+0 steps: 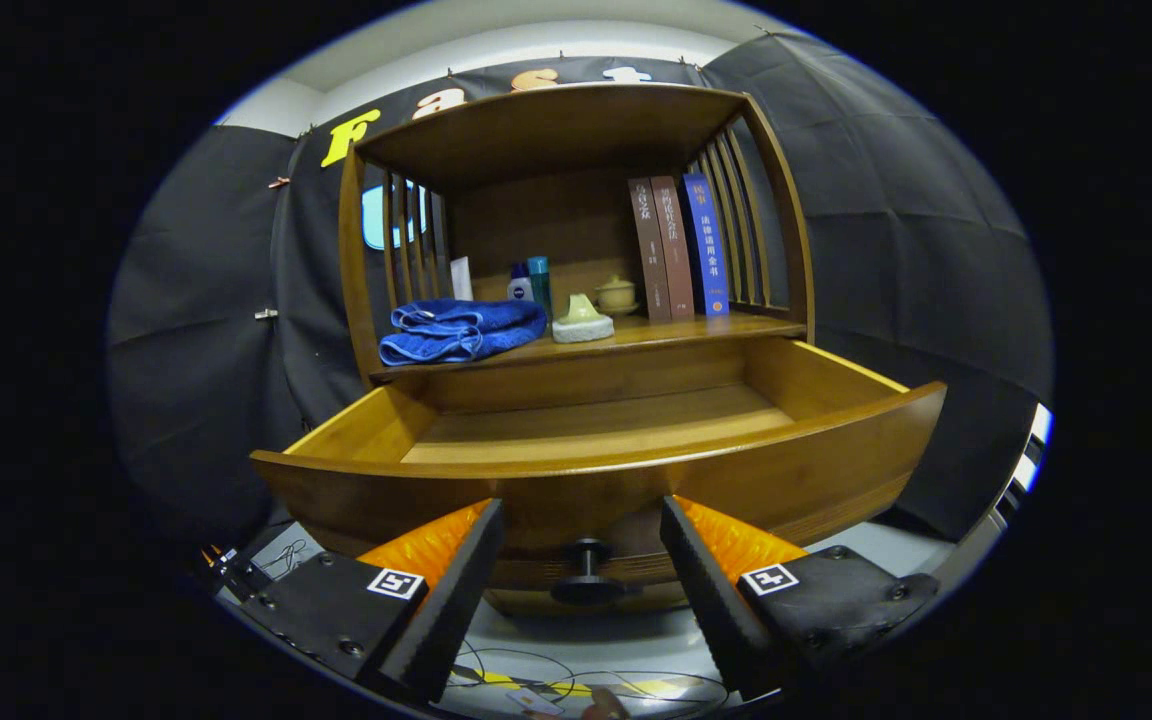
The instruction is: Pull open the drawer, take out the items inside it, and place them on the countertop above the cabinet.
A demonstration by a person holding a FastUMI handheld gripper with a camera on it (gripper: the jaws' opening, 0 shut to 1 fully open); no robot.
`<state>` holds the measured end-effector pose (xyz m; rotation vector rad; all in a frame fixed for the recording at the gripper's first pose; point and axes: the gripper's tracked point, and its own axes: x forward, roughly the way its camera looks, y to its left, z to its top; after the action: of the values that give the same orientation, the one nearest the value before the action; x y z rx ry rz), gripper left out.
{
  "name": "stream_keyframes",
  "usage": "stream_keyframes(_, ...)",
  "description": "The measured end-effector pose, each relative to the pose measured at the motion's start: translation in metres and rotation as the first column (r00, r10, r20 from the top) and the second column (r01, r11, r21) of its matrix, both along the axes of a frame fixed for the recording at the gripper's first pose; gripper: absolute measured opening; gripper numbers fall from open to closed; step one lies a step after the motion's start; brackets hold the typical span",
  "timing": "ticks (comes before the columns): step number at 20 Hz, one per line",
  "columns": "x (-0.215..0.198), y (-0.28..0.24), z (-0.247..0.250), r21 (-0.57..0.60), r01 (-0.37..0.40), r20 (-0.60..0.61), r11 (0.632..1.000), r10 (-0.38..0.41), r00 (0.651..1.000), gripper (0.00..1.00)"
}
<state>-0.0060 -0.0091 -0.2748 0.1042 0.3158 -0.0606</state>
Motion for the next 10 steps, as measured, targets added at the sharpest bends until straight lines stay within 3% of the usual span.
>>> stream_keyframes(10,0.025,0.001,0.003,-0.025,0.015,-0.004,1.0,-0.015,1.0,0.98)
